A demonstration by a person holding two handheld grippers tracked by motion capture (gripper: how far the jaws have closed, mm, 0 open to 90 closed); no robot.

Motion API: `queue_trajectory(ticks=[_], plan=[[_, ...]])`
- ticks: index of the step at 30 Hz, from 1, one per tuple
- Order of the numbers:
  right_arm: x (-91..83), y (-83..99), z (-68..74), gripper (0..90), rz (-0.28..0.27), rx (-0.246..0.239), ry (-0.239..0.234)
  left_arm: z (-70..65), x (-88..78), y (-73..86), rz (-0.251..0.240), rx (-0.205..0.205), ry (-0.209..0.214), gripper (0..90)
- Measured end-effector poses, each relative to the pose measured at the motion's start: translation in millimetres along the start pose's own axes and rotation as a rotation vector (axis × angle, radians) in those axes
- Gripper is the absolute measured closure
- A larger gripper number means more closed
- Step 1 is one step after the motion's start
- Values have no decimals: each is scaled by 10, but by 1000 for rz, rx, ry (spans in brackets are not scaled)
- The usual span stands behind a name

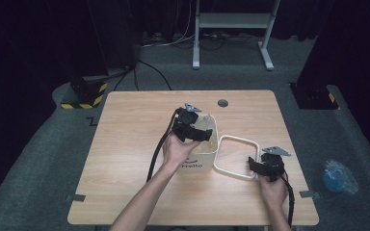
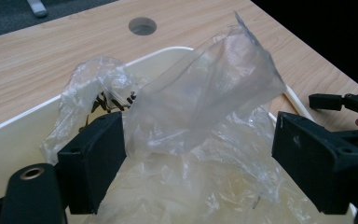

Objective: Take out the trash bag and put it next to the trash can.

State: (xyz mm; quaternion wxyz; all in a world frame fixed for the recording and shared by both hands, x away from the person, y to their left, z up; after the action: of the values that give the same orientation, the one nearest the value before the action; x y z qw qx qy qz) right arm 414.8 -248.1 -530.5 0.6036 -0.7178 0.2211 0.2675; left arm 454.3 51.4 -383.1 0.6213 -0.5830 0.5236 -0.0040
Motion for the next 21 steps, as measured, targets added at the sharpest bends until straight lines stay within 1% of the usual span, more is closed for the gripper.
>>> queue_trajectory(ticks=[4, 8, 10, 17, 21], plan=[[1, 0, -1, 295, -1, -2, 0, -3, 23, -17, 3, -17, 23, 162], [1, 0, -1, 295, -2, -2, 1, -24, 55, -44, 13, -19, 34, 159], [0, 0, 0, 295, 0, 0, 0, -36, 70, -55, 18, -12, 31, 159], [1, 0, -1, 295, -2, -2, 1, -62, 110, -76, 20, -4, 13, 194], [0, 0, 0, 295, 0, 0, 0, -83, 144, -94, 22, -8, 24, 202]])
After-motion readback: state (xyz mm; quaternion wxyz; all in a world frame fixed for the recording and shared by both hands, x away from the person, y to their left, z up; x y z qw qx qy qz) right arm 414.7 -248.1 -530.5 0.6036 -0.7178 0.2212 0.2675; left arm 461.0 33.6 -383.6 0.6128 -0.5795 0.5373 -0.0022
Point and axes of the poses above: each handheld gripper's, and its own axes: x roughly forward along the jaws, y roughly out of its underside, z roughly to its left, the point moved 1 cm from there along x, roughly forward along the jaws, and after that the axes turned 10 degrees about y, right-handed, at the moved point
